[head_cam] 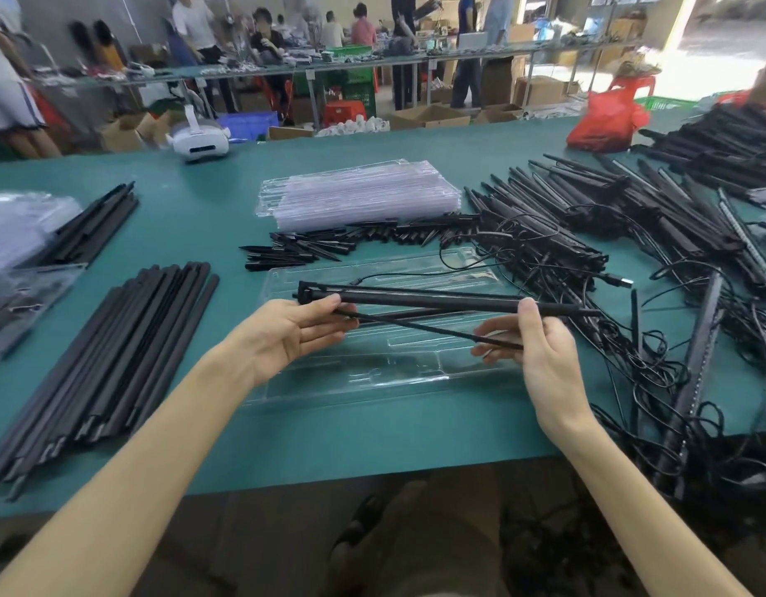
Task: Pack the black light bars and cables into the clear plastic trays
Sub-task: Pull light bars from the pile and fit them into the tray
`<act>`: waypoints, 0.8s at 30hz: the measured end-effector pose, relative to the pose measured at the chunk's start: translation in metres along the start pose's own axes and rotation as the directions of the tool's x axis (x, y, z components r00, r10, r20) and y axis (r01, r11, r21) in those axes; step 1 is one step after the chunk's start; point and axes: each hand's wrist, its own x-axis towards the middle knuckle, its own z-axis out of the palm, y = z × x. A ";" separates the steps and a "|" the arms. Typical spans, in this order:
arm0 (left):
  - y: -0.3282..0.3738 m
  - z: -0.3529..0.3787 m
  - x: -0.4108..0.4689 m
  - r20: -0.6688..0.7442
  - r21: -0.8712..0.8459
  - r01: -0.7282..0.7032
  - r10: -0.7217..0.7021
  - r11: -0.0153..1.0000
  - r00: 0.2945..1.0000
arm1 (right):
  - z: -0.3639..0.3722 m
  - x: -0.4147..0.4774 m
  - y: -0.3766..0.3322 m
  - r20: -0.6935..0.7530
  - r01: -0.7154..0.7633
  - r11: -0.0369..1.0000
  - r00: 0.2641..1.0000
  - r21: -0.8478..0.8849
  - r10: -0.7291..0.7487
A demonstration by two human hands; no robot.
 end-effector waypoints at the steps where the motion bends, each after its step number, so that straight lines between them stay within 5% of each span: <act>1: 0.000 0.000 0.000 -0.004 0.003 0.002 -0.002 1.000 1.000 | 0.000 0.000 0.000 -0.002 0.002 1.000 1.000 0.008 -0.002; 8: -0.001 -0.006 -0.004 -0.148 0.050 -0.047 0.054 0.998 0.988 | -0.002 0.000 -0.001 -0.030 -0.008 0.999 1.000 0.054 0.010; 16: 0.009 -0.012 -0.013 -0.005 -0.027 0.059 -0.059 0.998 0.998 | -0.001 -0.001 -0.005 -0.014 -0.002 0.998 1.000 0.070 0.003; 24: 0.007 -0.016 -0.012 0.059 0.247 0.020 -0.036 0.969 0.998 | -0.001 -0.001 -0.005 0.000 0.000 0.998 1.000 0.056 0.000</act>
